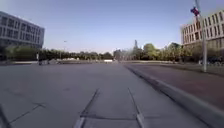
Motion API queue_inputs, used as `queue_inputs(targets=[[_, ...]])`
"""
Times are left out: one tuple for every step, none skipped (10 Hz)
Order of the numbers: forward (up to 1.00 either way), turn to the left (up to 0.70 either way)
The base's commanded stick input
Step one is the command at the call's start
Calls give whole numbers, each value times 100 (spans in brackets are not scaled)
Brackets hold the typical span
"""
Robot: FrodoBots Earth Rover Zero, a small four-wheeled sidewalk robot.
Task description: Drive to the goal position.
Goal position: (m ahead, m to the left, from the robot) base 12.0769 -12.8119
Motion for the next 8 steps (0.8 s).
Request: queue_inputs(targets=[[60, 0], [60, 0], [60, 0], [60, 0], [60, 0], [60, 0], [60, 0], [60, 0]])
